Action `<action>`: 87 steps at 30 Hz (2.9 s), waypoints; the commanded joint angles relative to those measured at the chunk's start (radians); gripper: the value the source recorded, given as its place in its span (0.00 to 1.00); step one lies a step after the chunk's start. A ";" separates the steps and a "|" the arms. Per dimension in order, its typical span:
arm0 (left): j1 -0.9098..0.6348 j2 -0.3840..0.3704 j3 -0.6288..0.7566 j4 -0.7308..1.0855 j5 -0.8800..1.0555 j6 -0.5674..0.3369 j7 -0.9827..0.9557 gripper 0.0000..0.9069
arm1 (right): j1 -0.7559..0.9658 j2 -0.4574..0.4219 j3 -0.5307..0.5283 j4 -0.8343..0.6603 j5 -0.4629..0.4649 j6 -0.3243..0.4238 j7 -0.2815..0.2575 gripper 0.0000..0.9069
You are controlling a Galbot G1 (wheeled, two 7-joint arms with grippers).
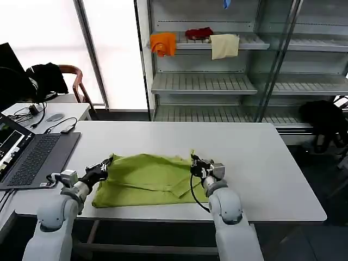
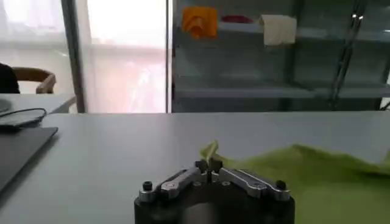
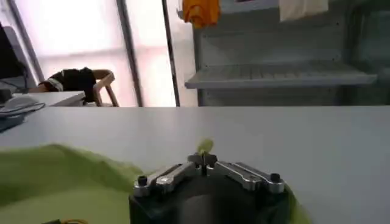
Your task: Fold and organize the clothes.
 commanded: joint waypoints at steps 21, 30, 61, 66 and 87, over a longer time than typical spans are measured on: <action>0.140 0.010 -0.045 -0.064 0.076 -0.078 0.075 0.01 | -0.154 -0.010 0.028 0.114 -0.045 0.003 -0.004 0.00; 0.155 0.012 -0.051 -0.088 0.155 -0.085 0.080 0.31 | -0.152 -0.005 0.023 0.091 -0.151 0.004 -0.002 1.00; 0.298 -0.133 -0.007 -0.232 0.108 -0.063 -0.376 1.00 | -0.094 -0.045 0.083 0.298 0.110 0.032 0.080 1.00; 0.285 -0.159 0.000 -0.197 0.045 -0.062 -0.446 1.00 | -0.118 -0.027 0.074 0.279 0.089 0.036 0.074 1.00; 0.296 -0.173 0.032 -0.196 0.008 -0.034 -0.412 0.06 | -0.126 -0.023 0.076 0.267 0.082 0.040 0.095 1.00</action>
